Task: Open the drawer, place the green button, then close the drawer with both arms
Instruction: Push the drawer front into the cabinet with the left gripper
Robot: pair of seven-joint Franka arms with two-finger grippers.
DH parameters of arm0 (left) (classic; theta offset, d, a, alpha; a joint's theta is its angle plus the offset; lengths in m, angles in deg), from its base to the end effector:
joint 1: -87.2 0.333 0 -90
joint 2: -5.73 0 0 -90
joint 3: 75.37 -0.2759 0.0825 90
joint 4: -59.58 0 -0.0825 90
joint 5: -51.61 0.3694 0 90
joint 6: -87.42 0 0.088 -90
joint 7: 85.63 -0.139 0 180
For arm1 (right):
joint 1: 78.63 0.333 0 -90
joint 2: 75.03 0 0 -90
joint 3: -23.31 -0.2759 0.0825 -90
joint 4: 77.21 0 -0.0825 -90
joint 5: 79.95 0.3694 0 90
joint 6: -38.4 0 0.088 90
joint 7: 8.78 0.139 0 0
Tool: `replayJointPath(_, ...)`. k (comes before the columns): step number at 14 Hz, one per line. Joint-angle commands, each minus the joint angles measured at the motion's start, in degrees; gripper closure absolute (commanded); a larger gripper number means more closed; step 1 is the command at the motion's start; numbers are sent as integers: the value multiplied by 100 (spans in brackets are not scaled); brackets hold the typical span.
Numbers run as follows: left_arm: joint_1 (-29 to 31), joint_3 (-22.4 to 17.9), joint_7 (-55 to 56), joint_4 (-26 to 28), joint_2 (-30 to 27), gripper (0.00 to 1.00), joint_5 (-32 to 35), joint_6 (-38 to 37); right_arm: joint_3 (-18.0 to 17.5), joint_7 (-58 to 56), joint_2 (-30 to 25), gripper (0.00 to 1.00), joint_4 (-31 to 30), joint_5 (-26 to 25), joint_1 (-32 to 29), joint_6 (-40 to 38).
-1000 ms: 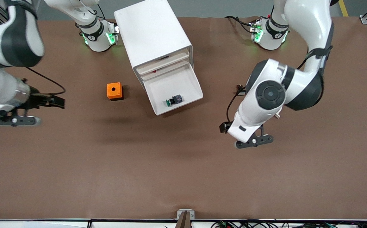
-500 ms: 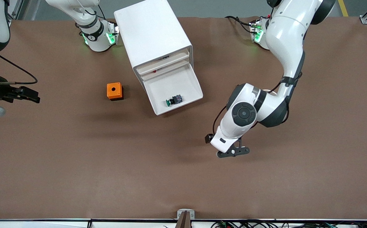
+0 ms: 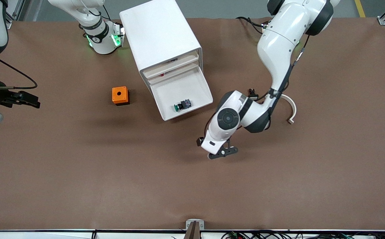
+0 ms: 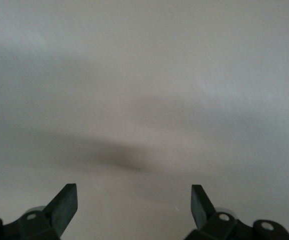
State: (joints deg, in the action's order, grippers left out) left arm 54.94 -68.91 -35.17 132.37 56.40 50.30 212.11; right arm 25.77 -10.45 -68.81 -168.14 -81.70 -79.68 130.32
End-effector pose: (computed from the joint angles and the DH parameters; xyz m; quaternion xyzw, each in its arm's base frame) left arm 0.5634 -0.4338 0.1751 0.9901 0.1294 -0.0277 0.0468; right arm 0.5624 -0.0378 0.4879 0.9987 -0.0148 -0.0463 0.0155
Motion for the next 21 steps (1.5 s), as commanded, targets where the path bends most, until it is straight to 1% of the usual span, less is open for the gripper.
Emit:
replayJointPath(1,-288,-30,454,95,-65,0,-89,-15,-114,-53,-24,0,356,-44,-167,-225)
replayJointPath(4,-587,-13,877,95,-83,0,-89,-208,-140,-27,-41,0,436,-44,-97,-385)
replayJointPath(5,-658,-13,974,95,-92,0,-98,-296,-166,-35,-33,0,419,43,-106,-481)
replayJointPath(6,-702,74,1070,95,-101,0,-98,-384,-167,8,-59,0,427,157,-45,-665)
replayJointPath(7,-694,197,1184,95,-101,0,-98,-480,-158,104,-94,0,427,254,25,-684)
replayJointPath(11,-702,540,1405,95,-136,0,-98,-937,-114,149,-129,0,418,290,-9,-623)
replayJointPath(14,-702,813,1668,200,-145,0,-98,-982,-105,149,-296,0,375,368,-105,-526)
replayJointPath(16,-702,1023,1818,279,-145,0,-98,-982,-105,140,-515,0,287,474,-123,-500)
replayJointPath(19,-702,1340,2212,385,-145,0,-98,-982,-96,131,-744,0,59,465,-141,-482)
replayJointPath(21,-702,1516,2441,429,-136,0,-98,-982,-96,123,-1068,0,-431,457,-202,-194)
